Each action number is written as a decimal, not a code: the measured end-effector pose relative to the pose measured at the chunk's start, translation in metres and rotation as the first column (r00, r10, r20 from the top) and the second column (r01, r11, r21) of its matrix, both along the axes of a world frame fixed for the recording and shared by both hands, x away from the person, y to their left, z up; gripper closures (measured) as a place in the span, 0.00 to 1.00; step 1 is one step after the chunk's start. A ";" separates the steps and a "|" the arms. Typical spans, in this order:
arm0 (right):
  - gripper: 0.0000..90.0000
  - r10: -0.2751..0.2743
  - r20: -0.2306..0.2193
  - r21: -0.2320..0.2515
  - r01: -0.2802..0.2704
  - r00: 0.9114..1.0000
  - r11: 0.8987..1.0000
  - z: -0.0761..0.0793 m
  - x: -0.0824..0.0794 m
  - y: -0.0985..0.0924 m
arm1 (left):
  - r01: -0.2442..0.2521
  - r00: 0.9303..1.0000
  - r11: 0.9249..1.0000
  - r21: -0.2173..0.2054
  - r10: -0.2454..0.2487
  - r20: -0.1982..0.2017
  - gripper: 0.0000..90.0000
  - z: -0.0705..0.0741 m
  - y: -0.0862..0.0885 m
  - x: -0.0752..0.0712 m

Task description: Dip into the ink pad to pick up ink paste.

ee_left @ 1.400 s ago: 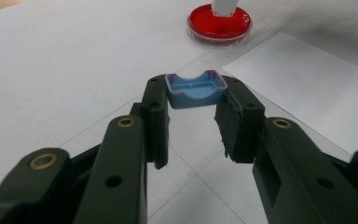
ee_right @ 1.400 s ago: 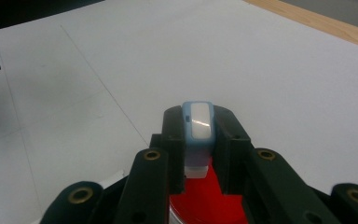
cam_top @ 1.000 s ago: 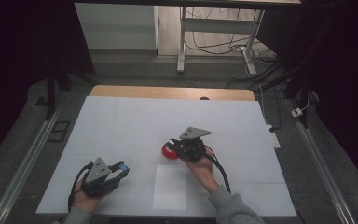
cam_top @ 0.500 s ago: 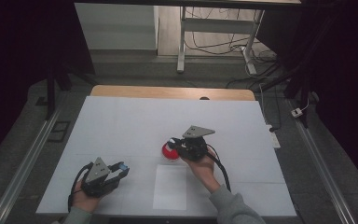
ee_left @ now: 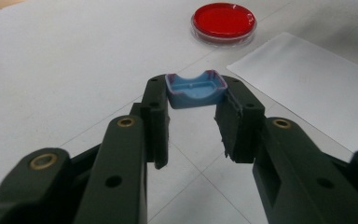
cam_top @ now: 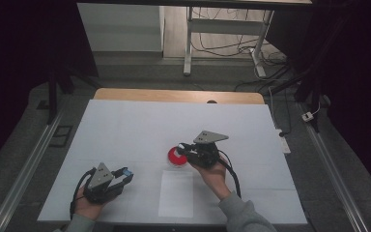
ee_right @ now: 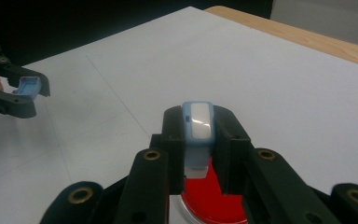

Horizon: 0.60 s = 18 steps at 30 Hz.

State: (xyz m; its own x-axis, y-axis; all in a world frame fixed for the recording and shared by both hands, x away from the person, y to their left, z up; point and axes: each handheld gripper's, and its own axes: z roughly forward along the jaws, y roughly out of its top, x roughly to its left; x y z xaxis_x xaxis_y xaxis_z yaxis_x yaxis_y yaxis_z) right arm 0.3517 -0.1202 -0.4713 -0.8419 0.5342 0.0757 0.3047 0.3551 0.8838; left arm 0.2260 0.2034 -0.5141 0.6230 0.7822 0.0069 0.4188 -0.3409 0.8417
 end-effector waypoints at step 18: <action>0.83 -0.004 0.000 0.007 0.004 1.000 1.000 0.006 -0.012 -0.022 | -0.005 1.000 1.000 -0.001 0.005 0.001 0.72 0.000 0.001 0.000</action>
State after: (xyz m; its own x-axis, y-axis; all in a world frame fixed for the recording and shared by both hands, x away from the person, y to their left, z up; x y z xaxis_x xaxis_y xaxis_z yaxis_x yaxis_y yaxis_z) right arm 0.3394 -0.1419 -0.4653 -0.8396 0.5374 0.0795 0.3066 0.3480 0.8860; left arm 0.2264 0.2047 -0.5144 0.6190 0.7853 0.0068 0.4198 -0.3382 0.8422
